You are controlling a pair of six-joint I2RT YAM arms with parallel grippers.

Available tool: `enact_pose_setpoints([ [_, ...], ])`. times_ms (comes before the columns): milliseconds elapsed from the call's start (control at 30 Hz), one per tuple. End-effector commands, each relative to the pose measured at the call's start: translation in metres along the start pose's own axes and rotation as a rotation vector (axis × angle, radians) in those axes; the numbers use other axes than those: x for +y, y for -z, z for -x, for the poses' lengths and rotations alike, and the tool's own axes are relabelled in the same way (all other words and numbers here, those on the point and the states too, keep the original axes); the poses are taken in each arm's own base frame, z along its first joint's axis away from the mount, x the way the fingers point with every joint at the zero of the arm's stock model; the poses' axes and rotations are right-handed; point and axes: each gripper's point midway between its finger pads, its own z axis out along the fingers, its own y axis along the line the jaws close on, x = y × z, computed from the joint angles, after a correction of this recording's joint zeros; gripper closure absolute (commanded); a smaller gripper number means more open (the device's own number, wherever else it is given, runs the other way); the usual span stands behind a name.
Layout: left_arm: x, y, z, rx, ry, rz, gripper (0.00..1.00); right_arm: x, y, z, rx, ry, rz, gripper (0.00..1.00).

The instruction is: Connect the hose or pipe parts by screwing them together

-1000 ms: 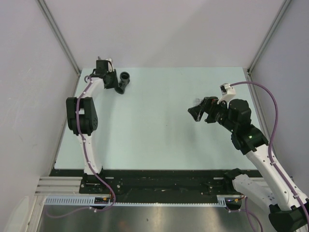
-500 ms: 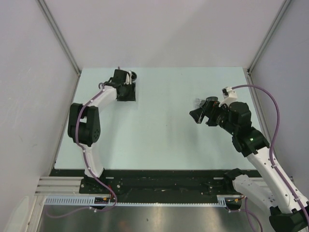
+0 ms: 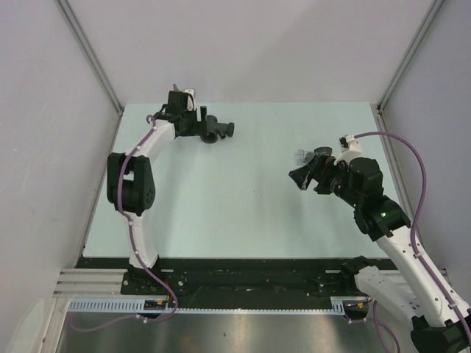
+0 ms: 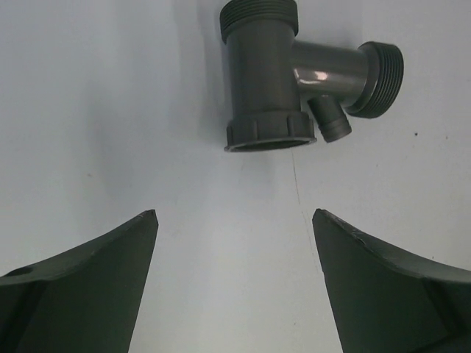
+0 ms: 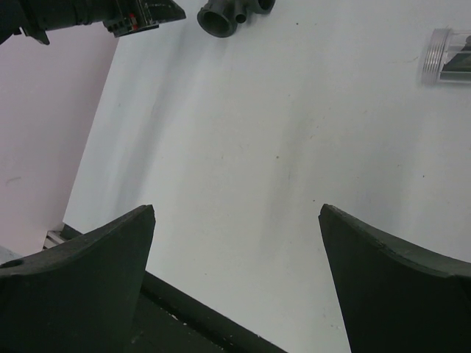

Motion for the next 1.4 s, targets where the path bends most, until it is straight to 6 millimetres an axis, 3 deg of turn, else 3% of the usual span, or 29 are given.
enact_pose_setpoints([
  [0, -0.016, -0.019, 0.017, -0.014, 0.014, -0.106, 0.06, 0.003, -0.008, 0.004, -0.017, -0.003, 0.014, 0.01],
  [33, -0.021, -0.02, 0.025, -0.028, 0.019, -0.131, 0.0, 0.003, -0.009, 0.004, -0.016, -0.003, 0.013, 0.01],
  [67, -0.024, -0.03, 0.019, -0.007, 0.026, -0.149, 0.0, 0.003, -0.01, 0.004, -0.015, -0.001, 0.014, 0.01],
  [267, -0.037, -0.061, 0.017, 0.018, 0.057, -0.206, 0.0, -0.001, -0.02, 0.0, -0.002, 0.003, 0.007, 0.01],
  [467, -0.044, -0.079, 0.02, 0.015, 0.054, -0.226, 0.04, -0.002, -0.028, -0.002, 0.008, 0.009, 0.008, 0.01],
  [667, -0.039, -0.096, 0.013, 0.017, 0.019, -0.172, 0.16, -0.001, -0.033, -0.005, 0.026, 0.004, 0.019, 0.01],
  [800, -0.035, -0.095, 0.008, 0.027, 0.027, -0.149, 0.38, -0.001, -0.034, -0.007, 0.033, 0.002, 0.021, 0.01],
  [1000, -0.039, -0.063, -0.003, 0.05, 0.043, -0.153, 0.58, -0.001, -0.037, -0.005, 0.023, -0.031, 0.011, 0.01],
  [1033, -0.037, -0.06, -0.019, 0.081, 0.051, -0.14, 0.6, 0.0, -0.039, -0.006, 0.023, -0.047, 0.016, 0.01],
  [1067, -0.043, -0.04, -0.008, 0.051, 0.048, -0.147, 0.61, 0.003, -0.042, -0.003, 0.01, -0.049, 0.032, 0.01],
  [1100, -0.045, -0.033, -0.013, 0.054, 0.048, -0.146, 0.64, 0.006, -0.045, -0.003, 0.014, -0.049, 0.048, 0.01],
  [1133, -0.044, -0.028, -0.034, 0.091, 0.065, -0.144, 0.66, 0.01, -0.049, -0.006, 0.027, -0.05, 0.067, 0.01],
  [1200, -0.06, 0.002, -0.036, 0.066, 0.068, -0.189, 0.68, 0.016, -0.056, -0.003, 0.02, -0.059, 0.098, 0.01],
  [1233, -0.062, 0.004, -0.065, 0.107, 0.088, -0.201, 0.69, 0.016, -0.063, -0.007, 0.04, -0.065, 0.11, 0.01],
  [1267, -0.074, 0.014, -0.077, 0.124, 0.087, -0.254, 0.7, 0.022, -0.066, -0.003, 0.025, -0.076, 0.136, 0.01],
  [1300, -0.081, 0.034, -0.073, 0.093, 0.094, -0.284, 0.71, 0.025, -0.069, -0.003, 0.03, -0.079, 0.153, 0.0],
  [1333, -0.082, 0.038, -0.099, 0.132, 0.117, -0.292, 0.72, 0.031, -0.072, -0.007, 0.055, -0.076, 0.194, 0.0],
  [1367, -0.091, 0.049, -0.104, 0.131, 0.112, -0.316, 0.72, 0.036, -0.082, -0.007, 0.055, -0.073, 0.229, 0.0],
])
